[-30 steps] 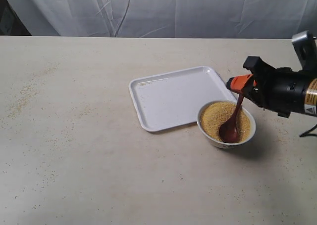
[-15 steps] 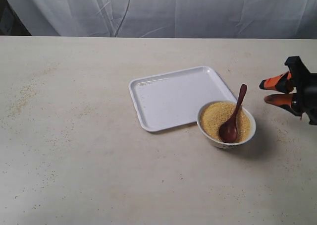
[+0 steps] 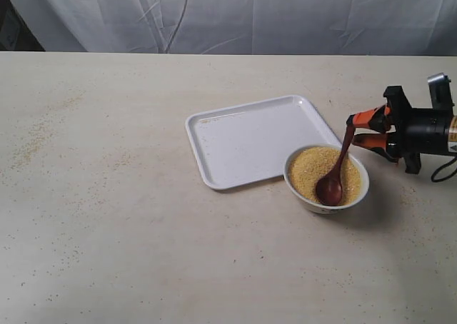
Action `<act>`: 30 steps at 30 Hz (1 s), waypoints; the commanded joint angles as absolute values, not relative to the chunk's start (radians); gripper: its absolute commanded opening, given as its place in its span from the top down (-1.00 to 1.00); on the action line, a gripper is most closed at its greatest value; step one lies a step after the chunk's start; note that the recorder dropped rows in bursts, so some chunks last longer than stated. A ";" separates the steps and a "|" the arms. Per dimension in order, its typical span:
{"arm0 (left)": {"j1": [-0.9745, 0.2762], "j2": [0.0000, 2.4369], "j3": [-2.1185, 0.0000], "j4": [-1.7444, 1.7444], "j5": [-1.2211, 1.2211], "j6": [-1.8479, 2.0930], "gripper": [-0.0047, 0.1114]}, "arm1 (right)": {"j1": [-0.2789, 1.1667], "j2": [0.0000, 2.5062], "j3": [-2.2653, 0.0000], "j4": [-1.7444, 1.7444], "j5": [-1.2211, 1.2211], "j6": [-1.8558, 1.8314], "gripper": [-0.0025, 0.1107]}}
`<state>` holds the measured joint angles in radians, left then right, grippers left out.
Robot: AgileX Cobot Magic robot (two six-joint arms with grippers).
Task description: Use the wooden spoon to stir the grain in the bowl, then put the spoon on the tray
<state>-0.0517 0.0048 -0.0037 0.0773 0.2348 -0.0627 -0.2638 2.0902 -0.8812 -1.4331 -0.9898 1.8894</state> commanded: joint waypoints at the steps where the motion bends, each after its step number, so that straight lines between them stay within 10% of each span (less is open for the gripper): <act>1: -0.051 0.000 0.000 0.081 0.231 -0.066 0.92 | -0.226 2.122 -0.922 -1.422 -1.005 1.868 0.14; 9: -0.051 0.000 0.000 0.083 0.231 -0.066 0.92 | -0.218 2.122 -0.924 -1.327 -1.043 1.797 0.96; 23: -0.051 0.000 0.000 0.083 0.231 -0.066 0.92 | -0.088 1.788 -0.920 -1.305 -1.221 1.159 0.96; 30: -0.051 0.000 0.000 0.083 0.231 -0.066 0.92 | 0.102 1.794 -0.920 -1.326 -0.913 0.925 0.96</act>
